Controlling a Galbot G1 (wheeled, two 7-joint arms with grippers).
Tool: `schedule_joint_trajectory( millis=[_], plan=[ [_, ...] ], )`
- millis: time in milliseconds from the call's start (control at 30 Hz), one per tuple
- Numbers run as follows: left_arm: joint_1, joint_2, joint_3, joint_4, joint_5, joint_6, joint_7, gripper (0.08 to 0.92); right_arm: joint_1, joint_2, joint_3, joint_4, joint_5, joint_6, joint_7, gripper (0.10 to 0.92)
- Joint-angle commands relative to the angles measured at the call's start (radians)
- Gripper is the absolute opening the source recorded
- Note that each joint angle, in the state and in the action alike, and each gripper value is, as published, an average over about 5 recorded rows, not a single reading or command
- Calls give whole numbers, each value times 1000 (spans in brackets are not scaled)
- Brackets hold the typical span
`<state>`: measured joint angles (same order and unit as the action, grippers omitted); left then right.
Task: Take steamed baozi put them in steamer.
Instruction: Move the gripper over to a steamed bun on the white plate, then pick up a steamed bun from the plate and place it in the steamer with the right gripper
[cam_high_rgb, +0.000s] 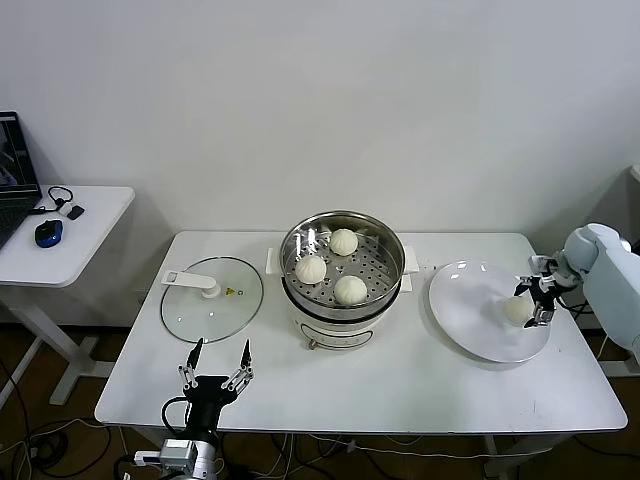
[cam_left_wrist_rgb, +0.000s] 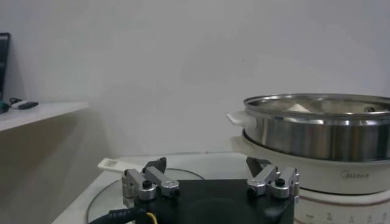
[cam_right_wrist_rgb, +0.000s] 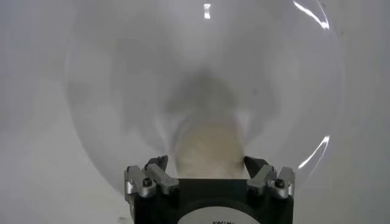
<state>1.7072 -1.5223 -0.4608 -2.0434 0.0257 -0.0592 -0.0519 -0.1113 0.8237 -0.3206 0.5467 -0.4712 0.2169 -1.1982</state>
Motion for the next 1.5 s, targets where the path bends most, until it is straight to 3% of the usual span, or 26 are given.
schedule_joint_trajectory(
  millis=[33,300,600,1167,1500],
  plan=[
    [0,-1,1,0,0,0,-1,823,-1,9,17,-14,-19,3,-4,820],
    [0,-2,6,8,2,-2,-1,823,1,9,26,-19,-18,6,-6,694],
    [-5,-2,6,10,2,-1,-2,823,49,-15,-42,27,53,-1,-23,670],
    [-8,-9,23,14,4,-7,-8,823,441,-138,-600,411,523,-124,-59,659],
    [-12,-7,34,8,7,-6,-7,823,700,-88,-830,587,723,-202,-59,653]
  ],
)
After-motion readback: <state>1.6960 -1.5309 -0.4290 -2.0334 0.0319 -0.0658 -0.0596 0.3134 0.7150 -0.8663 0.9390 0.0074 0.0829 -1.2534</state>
